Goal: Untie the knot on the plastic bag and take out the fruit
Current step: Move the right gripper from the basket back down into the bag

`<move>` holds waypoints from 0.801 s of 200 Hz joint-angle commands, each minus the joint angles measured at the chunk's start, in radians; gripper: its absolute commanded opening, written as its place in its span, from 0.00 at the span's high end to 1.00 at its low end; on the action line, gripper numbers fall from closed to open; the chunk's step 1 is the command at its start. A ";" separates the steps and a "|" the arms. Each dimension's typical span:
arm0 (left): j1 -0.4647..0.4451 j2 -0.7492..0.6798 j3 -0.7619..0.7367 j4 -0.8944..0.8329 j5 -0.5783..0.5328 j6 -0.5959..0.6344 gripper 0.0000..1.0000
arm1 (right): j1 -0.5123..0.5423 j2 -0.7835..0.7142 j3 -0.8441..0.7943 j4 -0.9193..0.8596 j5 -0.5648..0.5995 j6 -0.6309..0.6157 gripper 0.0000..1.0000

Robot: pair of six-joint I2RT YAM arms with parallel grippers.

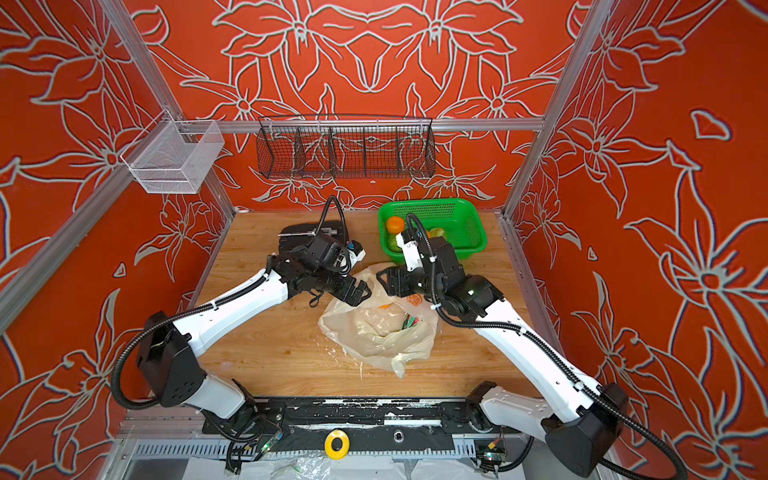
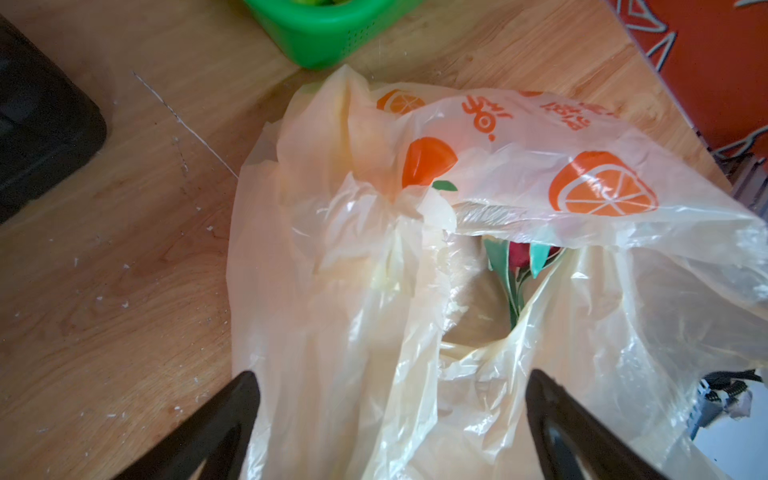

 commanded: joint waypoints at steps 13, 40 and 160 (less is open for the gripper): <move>0.008 0.074 0.055 -0.086 -0.005 -0.015 0.00 | 0.075 -0.033 -0.053 -0.138 -0.048 0.047 0.29; 0.014 0.104 0.067 -0.093 0.024 -0.026 0.06 | 0.134 -0.029 -0.109 -0.200 -0.035 0.107 0.31; 0.013 0.087 0.035 0.000 0.304 -0.064 0.32 | 0.305 0.089 -0.349 -0.495 0.267 0.440 0.38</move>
